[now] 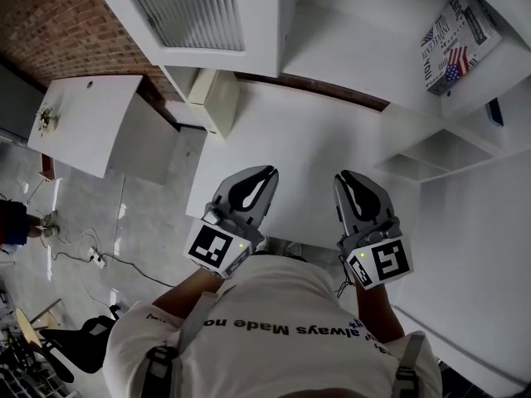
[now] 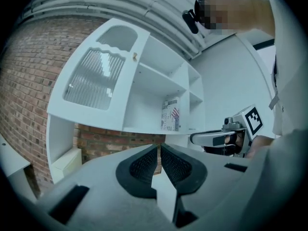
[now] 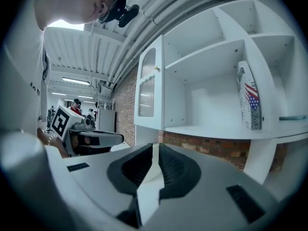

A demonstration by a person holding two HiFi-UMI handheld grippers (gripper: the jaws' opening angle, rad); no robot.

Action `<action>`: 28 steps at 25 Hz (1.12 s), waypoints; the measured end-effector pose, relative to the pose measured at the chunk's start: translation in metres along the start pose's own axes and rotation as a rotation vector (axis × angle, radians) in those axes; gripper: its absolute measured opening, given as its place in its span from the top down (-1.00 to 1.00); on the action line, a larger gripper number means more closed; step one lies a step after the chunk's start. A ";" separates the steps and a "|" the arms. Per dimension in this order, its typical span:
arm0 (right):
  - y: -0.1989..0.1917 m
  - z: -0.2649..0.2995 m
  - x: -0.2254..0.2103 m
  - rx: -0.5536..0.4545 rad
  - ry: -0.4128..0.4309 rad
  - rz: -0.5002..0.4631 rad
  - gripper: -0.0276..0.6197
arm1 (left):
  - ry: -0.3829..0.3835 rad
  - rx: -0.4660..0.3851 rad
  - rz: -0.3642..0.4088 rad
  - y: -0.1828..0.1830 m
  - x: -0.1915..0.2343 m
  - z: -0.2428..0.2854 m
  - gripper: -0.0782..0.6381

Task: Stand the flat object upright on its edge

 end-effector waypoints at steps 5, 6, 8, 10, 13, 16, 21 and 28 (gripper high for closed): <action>0.003 -0.022 0.003 0.003 -0.018 0.001 0.78 | -0.017 -0.017 -0.015 0.006 -0.018 -0.001 0.70; 0.003 -0.026 0.003 0.002 -0.023 0.000 0.78 | -0.020 -0.020 -0.019 0.006 -0.020 -0.002 0.70; 0.004 -0.033 0.003 -0.001 -0.039 -0.001 0.78 | -0.026 -0.027 -0.027 0.008 -0.023 -0.001 0.70; 0.005 -0.038 0.002 -0.003 -0.052 -0.001 0.78 | -0.033 -0.033 -0.033 0.011 -0.027 -0.001 0.70; 0.005 -0.043 0.000 -0.001 -0.065 -0.004 0.79 | -0.045 -0.032 -0.028 0.011 -0.032 0.003 0.70; 0.004 -0.044 -0.003 0.003 -0.066 -0.004 0.78 | -0.055 -0.032 -0.026 0.013 -0.036 0.007 0.70; 0.005 -0.044 -0.005 -0.004 -0.074 -0.004 0.79 | -0.059 -0.034 -0.036 0.015 -0.036 0.010 0.70; 0.005 -0.040 -0.004 -0.002 -0.076 -0.015 0.79 | -0.050 -0.029 -0.042 0.011 -0.032 0.009 0.70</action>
Point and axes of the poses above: the fingertips, and each gripper's own axes: z forward along the fingers, x to its left, y out of its top, the point moved 3 cm from there along -z, backward along the fingers, and after that the axes turned 14 degrees about y, right-handed, at the moved point
